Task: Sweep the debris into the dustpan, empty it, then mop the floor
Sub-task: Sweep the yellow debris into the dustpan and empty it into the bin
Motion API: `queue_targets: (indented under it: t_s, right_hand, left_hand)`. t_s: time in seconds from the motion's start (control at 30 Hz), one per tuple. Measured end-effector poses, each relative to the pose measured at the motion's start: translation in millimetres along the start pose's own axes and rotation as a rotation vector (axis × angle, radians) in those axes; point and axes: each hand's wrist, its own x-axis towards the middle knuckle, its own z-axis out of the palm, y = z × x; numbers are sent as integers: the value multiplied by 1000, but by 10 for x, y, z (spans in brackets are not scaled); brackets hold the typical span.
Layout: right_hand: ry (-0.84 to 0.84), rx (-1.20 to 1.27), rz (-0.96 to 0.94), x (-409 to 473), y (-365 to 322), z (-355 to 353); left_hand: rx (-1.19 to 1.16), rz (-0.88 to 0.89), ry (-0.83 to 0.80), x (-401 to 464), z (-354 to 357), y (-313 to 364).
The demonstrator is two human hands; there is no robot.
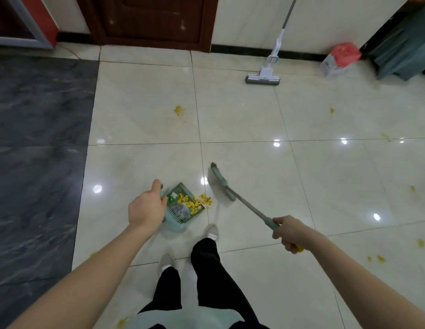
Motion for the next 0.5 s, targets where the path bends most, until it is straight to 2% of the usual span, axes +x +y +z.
queue_targets:
  t_s: [0.2, 0.33, 0.5]
  right_hand:
    - [-137, 192, 76, -13, -97, 416]
    - [-170, 342, 92, -18, -159, 582]
    - [-219, 351, 85, -55, -220, 721]
  left_hand:
    - [5, -39, -17, -176, -7, -180]
    - [13, -22, -30, -247, 3, -248]
    - [-8, -16, -28, -277, 46, -250]
